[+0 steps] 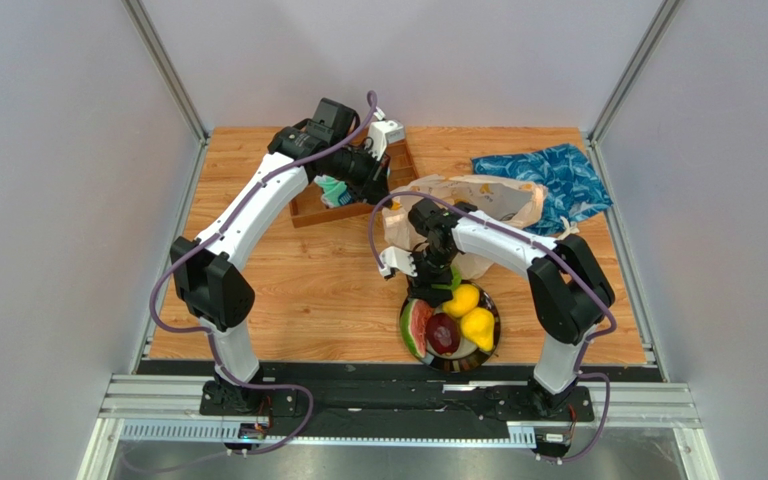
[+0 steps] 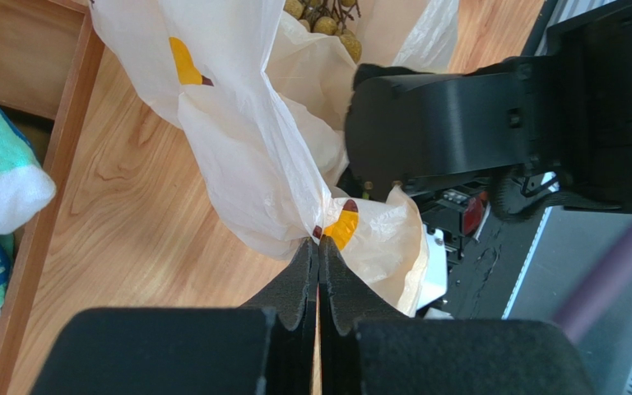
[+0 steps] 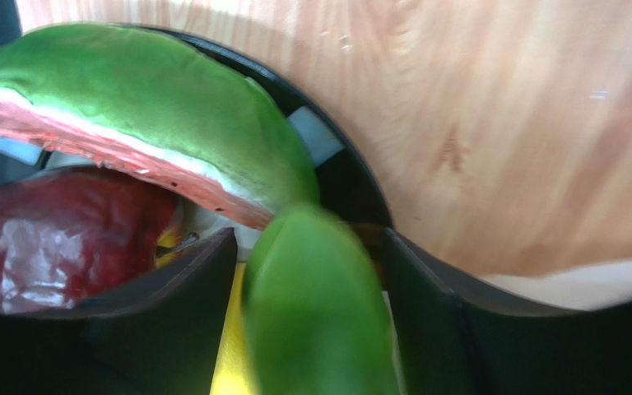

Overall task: Take the fake fruits out of the plastic bag
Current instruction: Place the fake fruit on the plate.

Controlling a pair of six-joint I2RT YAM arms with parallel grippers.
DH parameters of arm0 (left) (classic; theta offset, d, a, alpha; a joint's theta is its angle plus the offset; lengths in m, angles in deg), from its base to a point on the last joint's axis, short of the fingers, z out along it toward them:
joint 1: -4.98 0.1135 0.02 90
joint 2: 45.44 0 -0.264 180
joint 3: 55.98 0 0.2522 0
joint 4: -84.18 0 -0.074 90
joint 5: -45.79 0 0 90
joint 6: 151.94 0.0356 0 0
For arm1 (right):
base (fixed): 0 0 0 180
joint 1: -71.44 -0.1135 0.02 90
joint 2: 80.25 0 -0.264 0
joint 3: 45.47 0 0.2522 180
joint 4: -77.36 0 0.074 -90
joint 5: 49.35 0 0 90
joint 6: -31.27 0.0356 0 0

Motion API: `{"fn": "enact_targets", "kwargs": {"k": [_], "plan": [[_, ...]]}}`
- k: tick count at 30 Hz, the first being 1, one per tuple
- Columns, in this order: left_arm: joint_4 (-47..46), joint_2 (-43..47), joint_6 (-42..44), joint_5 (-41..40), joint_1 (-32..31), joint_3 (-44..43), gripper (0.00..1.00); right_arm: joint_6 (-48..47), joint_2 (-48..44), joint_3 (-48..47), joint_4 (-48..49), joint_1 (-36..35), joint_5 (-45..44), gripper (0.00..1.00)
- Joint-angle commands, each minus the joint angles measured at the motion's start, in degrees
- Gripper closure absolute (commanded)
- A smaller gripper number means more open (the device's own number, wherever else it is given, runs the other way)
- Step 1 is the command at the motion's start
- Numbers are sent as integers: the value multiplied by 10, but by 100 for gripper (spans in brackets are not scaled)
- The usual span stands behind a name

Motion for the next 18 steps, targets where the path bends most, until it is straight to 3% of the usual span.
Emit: {"fn": "enact_targets", "kwargs": {"k": [1, 2, 4, 18], "plan": [[-2, 0, 14, 11, -3, -27, 100, 7, 33, -47, -65, 1, 16, 22], [-2, -2, 14, 11, -3, -30, 100, 11, 34, -48, -65, 2, 16, 17], [-2, -6, 15, 12, -3, -37, 100, 12, 29, -47, -61, 2, 15, 15], [-6, -15, 12, 14, -3, -46, 100, 34, -36, -84, -75, 29, 16, 11]]}}
